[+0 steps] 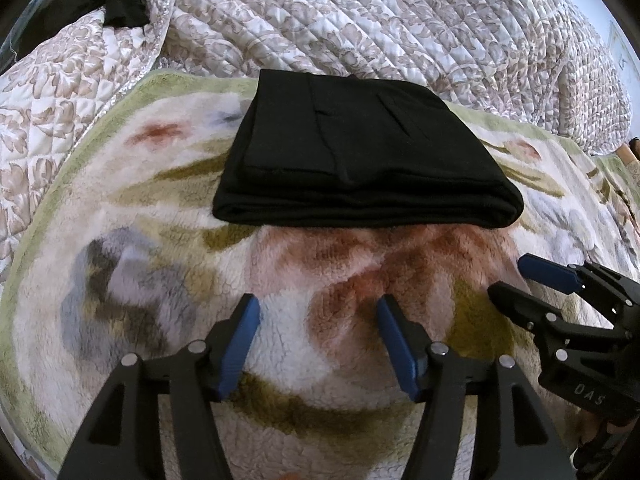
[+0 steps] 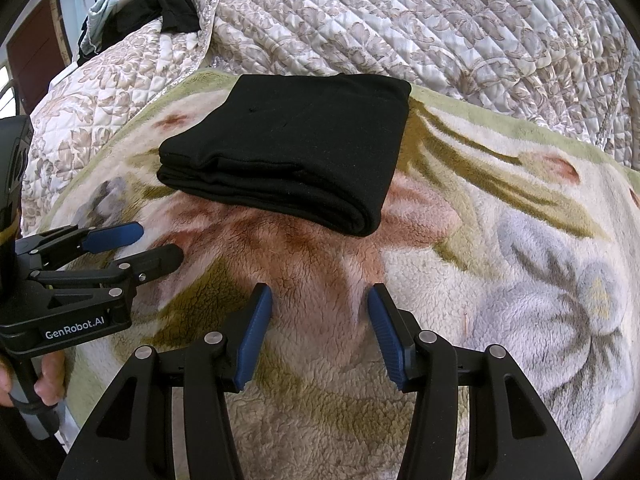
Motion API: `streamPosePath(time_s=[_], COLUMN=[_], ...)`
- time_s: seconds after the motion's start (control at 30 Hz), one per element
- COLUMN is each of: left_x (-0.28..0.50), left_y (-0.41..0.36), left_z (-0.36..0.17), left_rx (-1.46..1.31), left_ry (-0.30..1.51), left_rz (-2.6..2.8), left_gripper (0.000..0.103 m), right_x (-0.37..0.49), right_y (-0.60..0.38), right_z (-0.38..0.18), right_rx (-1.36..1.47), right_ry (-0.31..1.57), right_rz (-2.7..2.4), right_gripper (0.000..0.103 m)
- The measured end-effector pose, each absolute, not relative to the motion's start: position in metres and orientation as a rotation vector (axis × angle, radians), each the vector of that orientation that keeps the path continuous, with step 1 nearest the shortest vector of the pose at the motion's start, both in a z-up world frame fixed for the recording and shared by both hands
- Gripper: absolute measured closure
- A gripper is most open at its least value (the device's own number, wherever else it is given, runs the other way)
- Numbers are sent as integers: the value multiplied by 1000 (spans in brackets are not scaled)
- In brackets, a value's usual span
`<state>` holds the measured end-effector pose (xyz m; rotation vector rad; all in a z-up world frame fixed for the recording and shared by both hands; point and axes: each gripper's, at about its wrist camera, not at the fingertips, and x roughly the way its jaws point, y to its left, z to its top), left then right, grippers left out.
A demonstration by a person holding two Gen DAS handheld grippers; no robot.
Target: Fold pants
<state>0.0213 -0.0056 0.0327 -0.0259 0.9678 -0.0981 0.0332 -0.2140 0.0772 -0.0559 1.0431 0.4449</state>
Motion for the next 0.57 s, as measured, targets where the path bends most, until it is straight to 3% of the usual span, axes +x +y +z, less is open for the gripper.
streamPosePath(time_s=[0.27,0.57], left_x=[22,21], left_y=[-5,-4], left_z=[33,33], left_rx=[-27,-37], left_ry=[970,974], left_rz=[-91,-88], left_gripper=[38,38], right_x=[31,37], right_y=[-213,-216], right_z=[78,77], right_rx=[-58,-76], right_ry=[1042,1017], right_rz=[445,447], right_gripper=[52,44])
